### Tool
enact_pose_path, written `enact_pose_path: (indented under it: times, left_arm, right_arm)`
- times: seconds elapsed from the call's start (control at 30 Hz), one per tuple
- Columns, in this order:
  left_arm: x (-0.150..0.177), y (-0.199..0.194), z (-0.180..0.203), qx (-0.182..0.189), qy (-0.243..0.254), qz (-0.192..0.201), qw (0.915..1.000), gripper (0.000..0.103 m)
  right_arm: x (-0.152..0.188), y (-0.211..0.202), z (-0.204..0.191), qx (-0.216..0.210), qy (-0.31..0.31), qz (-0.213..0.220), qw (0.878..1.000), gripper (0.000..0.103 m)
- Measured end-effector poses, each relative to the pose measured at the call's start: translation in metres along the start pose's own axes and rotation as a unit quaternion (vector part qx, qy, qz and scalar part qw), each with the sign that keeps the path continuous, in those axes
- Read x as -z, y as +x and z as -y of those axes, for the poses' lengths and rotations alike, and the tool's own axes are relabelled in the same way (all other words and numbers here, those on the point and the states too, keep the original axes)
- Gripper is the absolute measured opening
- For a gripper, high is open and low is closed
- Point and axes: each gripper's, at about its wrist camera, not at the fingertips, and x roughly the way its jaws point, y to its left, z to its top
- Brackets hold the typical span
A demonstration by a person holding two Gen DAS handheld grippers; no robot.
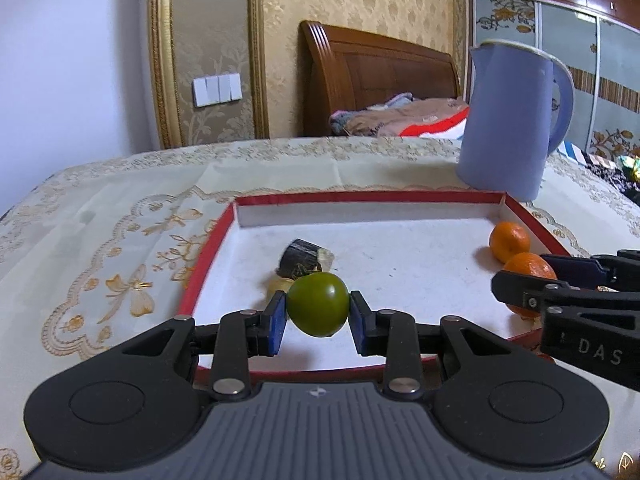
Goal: Organize fruits
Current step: 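Carry the green tomato and the orange into the red tray with both tools, then open the right tool to release the orange while the left tool releases the tomato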
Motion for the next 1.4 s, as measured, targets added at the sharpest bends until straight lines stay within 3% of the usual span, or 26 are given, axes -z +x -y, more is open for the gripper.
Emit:
enact_pose_path:
  times: [0.5, 0.9, 1.4]
  left_arm:
    - [-0.002, 0.037, 0.008, 0.004, 0.003, -0.047, 0.9989, 0.032]
    - [-0.005, 0.053, 0.003, -0.037, 0.000, -0.025, 0.9990, 0.033]
    - [-0.004, 0.054, 0.000, -0.035, -0.012, -0.016, 0.9992, 0.039]
  right_arm:
    - [-0.005, 0.049, -0.008, 0.020, -0.022, -0.043, 0.999, 0.040]
    - [-0.009, 0.064, -0.011, 0.040, -0.023, -0.026, 0.999, 0.040]
    - [-0.006, 0.073, -0.004, 0.026, 0.008, -0.040, 0.999, 0.040]
